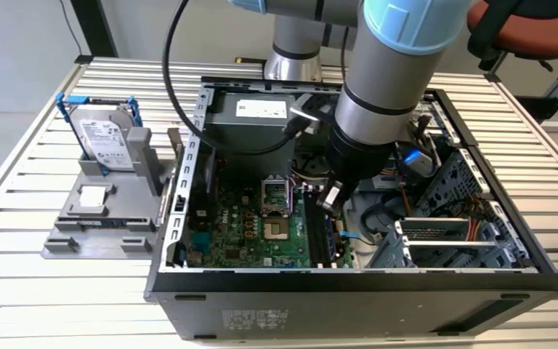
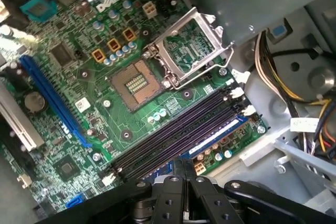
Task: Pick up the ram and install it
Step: 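Press down the ram until it locks into place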
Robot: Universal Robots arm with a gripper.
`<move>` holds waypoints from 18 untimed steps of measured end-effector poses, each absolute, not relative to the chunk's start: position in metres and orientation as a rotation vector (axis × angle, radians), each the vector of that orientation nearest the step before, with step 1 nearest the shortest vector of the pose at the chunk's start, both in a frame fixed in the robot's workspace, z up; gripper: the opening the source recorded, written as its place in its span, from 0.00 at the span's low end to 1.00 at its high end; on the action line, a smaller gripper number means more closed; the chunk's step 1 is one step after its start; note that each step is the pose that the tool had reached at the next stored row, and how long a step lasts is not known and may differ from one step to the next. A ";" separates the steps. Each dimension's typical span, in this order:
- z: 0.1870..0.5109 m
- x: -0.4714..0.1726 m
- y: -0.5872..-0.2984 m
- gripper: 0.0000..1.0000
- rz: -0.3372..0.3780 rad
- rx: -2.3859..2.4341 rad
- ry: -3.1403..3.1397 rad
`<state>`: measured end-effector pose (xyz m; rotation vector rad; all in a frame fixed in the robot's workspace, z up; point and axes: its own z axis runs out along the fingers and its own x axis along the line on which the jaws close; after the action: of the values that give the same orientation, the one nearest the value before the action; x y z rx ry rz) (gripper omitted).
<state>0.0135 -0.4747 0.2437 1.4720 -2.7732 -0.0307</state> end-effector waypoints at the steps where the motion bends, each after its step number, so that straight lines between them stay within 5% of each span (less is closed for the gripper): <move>1: 0.244 0.014 -0.475 0.00 -0.031 1.491 -2.763; 18: 0.244 0.014 -0.475 0.00 -0.032 1.766 -2.596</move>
<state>0.0140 -0.4748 0.2438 1.7661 -2.5963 -0.0320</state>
